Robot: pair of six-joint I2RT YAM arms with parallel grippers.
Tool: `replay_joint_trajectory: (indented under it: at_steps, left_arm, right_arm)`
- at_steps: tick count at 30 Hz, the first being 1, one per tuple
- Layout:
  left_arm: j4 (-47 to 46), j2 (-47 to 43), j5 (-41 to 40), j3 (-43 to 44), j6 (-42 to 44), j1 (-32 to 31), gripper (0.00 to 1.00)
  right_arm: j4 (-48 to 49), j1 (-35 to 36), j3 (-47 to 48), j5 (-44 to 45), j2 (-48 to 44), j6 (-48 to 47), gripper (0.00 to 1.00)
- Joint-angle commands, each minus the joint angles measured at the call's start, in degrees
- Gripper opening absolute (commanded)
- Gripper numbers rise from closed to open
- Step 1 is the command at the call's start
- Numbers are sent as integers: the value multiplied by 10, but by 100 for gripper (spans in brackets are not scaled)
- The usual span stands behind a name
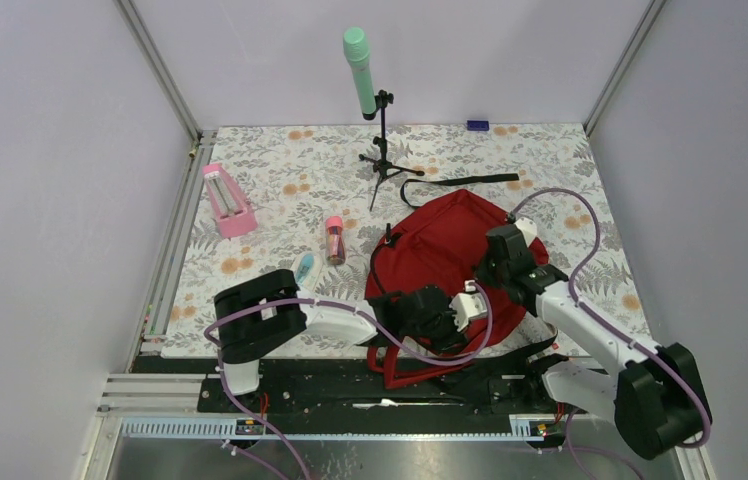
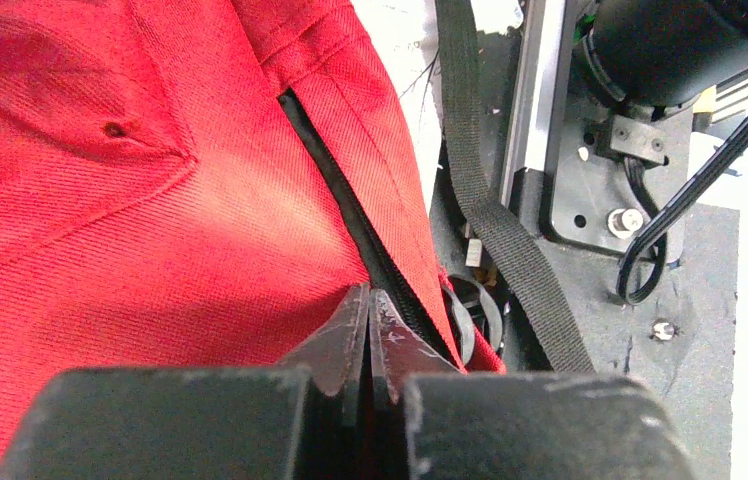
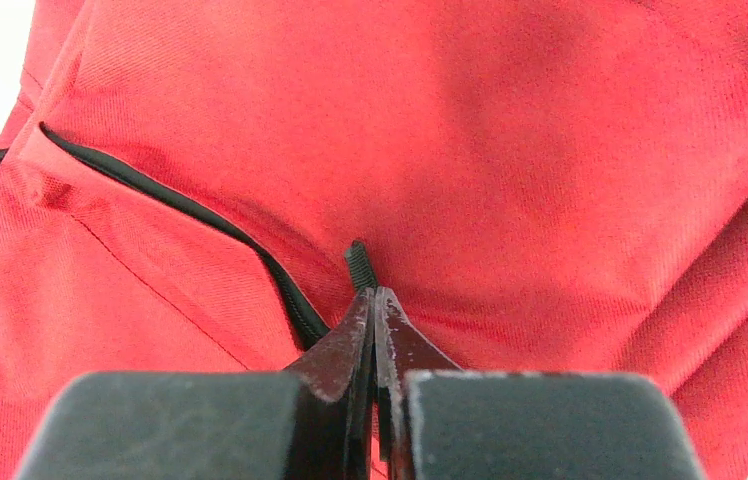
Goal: Pack the student bag
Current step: Unzip the student bag at the center of the board.
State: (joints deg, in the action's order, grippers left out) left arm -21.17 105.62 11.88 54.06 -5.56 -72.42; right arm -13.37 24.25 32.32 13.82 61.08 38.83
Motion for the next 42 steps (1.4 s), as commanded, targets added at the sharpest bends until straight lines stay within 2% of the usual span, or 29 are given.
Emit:
replay_joint_trajectory:
  at_steps: [1, 7, 18, 32, 39, 40, 42]
  left_arm:
    - [-15, 3, 22, -16, 8, -3, 0]
    - [-15, 7, 25, -15, 10, -3, 0]
    - [-32, -3, 23, -29, 5, -3, 0]
    - [-57, -17, 17, -48, 0, -3, 0]
    - [-65, -43, 5, -51, -31, -3, 0]
    - [-68, -51, 2, -53, -39, -2, 5]
    - [-87, -73, -4, -63, -51, -2, 22]
  right_arm:
    - [61, -1, 66, -17, 53, -24, 0]
    - [97, 13, 115, -9, 95, -29, 0]
    - [129, 49, 225, 14, 250, -86, 0]
    - [178, 72, 390, -6, 406, -149, 0]
    - [166, 74, 415, -13, 409, -166, 0]
    - [156, 74, 415, -10, 398, -171, 5]
    - [141, 73, 411, 1, 372, -186, 24]
